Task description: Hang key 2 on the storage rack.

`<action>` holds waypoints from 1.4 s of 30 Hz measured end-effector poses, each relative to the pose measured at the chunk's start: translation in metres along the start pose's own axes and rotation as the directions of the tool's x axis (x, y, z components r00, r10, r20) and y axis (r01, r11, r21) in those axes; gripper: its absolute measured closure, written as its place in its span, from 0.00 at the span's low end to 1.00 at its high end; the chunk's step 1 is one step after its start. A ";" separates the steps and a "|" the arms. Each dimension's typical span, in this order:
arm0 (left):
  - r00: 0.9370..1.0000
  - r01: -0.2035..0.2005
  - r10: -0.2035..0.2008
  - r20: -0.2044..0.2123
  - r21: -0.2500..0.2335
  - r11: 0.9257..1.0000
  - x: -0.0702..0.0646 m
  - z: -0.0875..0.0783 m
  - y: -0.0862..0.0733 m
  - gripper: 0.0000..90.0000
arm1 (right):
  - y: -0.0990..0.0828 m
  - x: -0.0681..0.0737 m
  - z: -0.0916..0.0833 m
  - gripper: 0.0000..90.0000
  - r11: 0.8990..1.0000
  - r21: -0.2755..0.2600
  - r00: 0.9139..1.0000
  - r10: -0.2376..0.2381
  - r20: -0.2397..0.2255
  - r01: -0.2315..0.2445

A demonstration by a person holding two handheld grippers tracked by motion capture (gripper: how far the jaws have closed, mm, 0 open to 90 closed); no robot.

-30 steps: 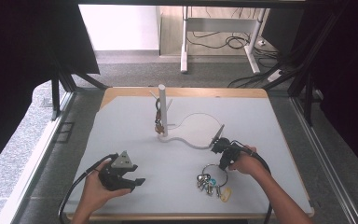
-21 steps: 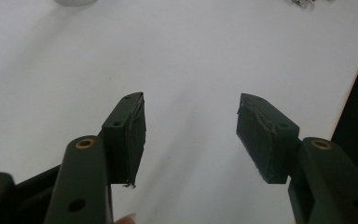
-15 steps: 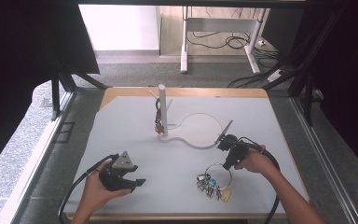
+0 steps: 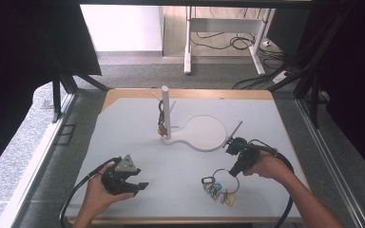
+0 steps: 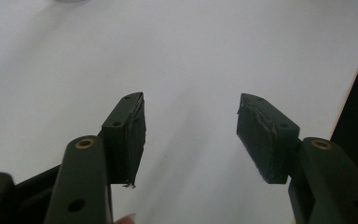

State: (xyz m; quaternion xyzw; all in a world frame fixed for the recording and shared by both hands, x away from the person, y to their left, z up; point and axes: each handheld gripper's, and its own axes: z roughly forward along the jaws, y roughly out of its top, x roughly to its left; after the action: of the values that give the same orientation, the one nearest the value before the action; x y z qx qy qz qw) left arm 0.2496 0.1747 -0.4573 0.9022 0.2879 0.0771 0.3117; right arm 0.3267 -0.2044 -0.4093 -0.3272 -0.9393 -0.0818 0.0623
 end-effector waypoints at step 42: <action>1.000 0.015 -0.014 0.028 -0.019 1.000 0.000 0.000 0.000 0.48 | 0.027 0.009 -0.073 0.98 0.999 0.035 0.999 -0.032 0.018 0.031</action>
State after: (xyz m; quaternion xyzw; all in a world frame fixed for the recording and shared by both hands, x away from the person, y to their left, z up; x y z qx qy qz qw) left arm 0.2497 0.1752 -0.4571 0.8980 0.2894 0.0652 0.3250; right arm 0.3411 -0.1925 -0.3335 -0.3121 -0.9462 -0.0632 0.0580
